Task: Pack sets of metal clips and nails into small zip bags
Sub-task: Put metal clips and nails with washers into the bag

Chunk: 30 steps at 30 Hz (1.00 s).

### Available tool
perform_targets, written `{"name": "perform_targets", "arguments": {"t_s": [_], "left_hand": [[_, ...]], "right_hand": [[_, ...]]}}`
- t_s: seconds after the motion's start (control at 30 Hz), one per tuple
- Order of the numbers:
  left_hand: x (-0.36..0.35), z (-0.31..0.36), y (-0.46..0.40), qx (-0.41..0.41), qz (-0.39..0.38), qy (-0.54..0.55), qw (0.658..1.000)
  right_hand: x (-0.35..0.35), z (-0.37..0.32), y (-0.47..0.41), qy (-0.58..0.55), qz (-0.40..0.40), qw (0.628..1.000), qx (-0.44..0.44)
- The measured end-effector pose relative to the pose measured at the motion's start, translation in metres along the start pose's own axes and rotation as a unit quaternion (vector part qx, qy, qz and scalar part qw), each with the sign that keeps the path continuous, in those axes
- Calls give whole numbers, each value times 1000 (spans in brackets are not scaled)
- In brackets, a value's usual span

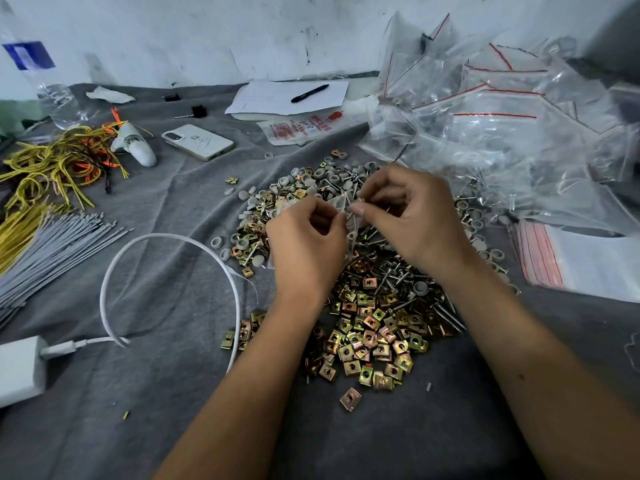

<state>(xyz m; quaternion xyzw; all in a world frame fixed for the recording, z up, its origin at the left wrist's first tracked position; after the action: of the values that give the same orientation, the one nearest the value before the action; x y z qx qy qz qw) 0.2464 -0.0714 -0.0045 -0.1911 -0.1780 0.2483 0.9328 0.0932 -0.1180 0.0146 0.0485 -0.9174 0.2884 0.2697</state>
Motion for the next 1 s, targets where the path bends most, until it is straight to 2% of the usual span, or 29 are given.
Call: {"name": "perform_targets", "arguments": {"t_s": [0.13,0.27,0.37,0.57,0.67,0.77,0.87,1.0], "left_hand": [[1,-4,-1,17,14,33,999],[6,3,0,-17,62,40,997],[6,4,0,-29,69,39,996],[7,7,1,-53,83,55,994],[10,2,-2,-33,110,55,992],[11,-2,-2,-10,113,56,992],[10,-2,-2,-4,108,42,993],[10,-3,-3,2,102,23,995]], "right_hand": [[-5,-3,1,47,-23,998,20],[-4,-4,0,82,-5,996,34],[-4,-2,0,96,-7,995,31],[-9,-8,3,98,-38,991,81],[-9,-5,1,84,-51,993,60],[-1,-3,-1,25,-14,999,37],[8,2,-3,58,6,998,27],[4,18,-3,212,-142,967,24]]}}
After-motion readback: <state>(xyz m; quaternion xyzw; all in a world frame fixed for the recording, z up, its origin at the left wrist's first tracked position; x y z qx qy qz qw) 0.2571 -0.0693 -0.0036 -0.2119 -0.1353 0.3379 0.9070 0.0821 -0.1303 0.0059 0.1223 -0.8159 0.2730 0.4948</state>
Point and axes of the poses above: each hand's wrist, its own y-axis away from the middle knuckle, its own x-axis out of the back of the hand, z = x × y, the point moved 4 cm from there along -y, towards the middle knuckle, and after that the axes turned 8 degrees about y, right-handed, at the moved point
